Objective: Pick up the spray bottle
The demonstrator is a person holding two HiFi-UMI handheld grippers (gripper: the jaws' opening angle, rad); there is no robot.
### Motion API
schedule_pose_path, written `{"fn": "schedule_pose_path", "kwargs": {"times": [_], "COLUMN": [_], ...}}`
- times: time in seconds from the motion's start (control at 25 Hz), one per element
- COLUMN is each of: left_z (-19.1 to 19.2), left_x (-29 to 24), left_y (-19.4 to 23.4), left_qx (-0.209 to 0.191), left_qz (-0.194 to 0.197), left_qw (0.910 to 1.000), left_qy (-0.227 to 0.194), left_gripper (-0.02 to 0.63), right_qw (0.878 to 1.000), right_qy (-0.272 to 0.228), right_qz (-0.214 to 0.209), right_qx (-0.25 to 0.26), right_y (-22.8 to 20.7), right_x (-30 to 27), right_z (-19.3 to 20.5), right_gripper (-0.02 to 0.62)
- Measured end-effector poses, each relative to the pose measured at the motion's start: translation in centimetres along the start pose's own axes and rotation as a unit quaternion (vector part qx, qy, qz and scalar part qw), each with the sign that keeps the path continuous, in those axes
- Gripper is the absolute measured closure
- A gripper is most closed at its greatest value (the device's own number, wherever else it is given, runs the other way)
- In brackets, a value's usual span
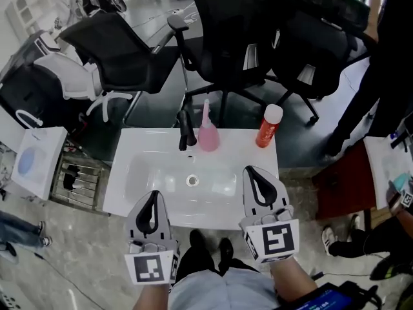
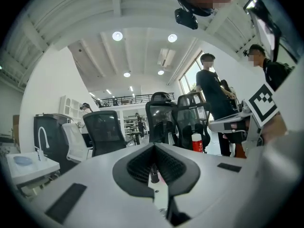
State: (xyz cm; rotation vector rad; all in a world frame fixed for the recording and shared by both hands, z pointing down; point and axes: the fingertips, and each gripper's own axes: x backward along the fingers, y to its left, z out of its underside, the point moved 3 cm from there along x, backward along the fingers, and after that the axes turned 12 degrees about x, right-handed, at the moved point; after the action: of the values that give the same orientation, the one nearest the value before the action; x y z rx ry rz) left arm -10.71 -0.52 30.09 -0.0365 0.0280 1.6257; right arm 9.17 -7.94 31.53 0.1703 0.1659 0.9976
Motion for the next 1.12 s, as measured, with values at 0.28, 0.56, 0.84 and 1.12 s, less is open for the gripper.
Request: {"fn": "schedule_pose_path", "kwargs": {"times": [0.28, 0.56, 0.84, 1.12], "left_z": [1.3, 1.2, 2.3, 3.8], "left_x": [-3.7, -9.4, -13.9, -17.1], "left_y": [3.5, 6.9, 9.7, 12.1], "left_qx": [0.017, 0.030, 0.021, 0.026], "left_qz": [0.000, 0.028, 0.046, 0.059], "left_qw": [0.9998, 0.9990, 0.9982, 0.9958], "left_qy": [0.006, 0.016, 0.033, 0.064], "left_gripper": [0.591, 0.589, 0.589, 0.589], "right_qw": [1.000, 0.999, 0.997, 0.994], "right_qy": [0.014, 0.044, 0.077, 0.104], "right_qz": [0.011, 0.026, 0.017, 0.033], "right_qx": [0.007, 0.005, 0.002, -0.011], "right_y": [-0.1, 1.0, 2.4, 2.9], "right_x": [-5.0, -11.0, -15.8, -19.0], "right_z": [0.5, 1.9, 4.2, 6.1], "right_gripper": [0.580, 0.580, 0.580, 0.464]}}
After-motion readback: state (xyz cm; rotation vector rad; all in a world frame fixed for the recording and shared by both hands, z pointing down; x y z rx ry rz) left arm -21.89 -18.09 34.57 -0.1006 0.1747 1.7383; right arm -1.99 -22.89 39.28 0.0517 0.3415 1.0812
